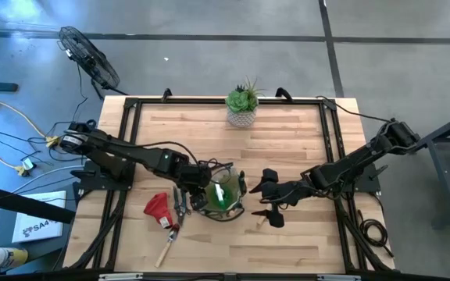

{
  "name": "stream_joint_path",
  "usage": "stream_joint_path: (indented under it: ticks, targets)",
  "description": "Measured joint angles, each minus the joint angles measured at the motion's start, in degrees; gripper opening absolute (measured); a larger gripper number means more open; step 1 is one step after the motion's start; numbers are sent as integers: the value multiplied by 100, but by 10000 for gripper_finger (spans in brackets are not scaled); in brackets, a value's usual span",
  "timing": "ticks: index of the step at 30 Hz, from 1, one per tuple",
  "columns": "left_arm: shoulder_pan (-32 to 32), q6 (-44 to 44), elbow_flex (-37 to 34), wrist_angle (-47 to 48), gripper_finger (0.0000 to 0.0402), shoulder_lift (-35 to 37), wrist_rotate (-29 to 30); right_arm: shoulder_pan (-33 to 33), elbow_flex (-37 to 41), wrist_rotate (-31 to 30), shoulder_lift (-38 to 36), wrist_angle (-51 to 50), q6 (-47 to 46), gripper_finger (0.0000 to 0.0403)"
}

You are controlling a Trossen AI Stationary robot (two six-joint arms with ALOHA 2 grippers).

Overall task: Pick & Place Garden tools in Gardening bag
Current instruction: Put the red gloves into the gardening bag

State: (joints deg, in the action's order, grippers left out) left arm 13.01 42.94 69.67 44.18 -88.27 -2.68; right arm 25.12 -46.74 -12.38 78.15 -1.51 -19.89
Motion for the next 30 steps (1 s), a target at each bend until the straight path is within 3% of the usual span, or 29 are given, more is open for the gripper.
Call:
stream_joint_path:
  ticks: [6,30]
  targets:
    - [14,-471,0,-23,203,2,169,0,0,39,4,0,-4,345]
    - [169,-225,1,139,203,2,1237,0,0,37,11,-62,-133,345]
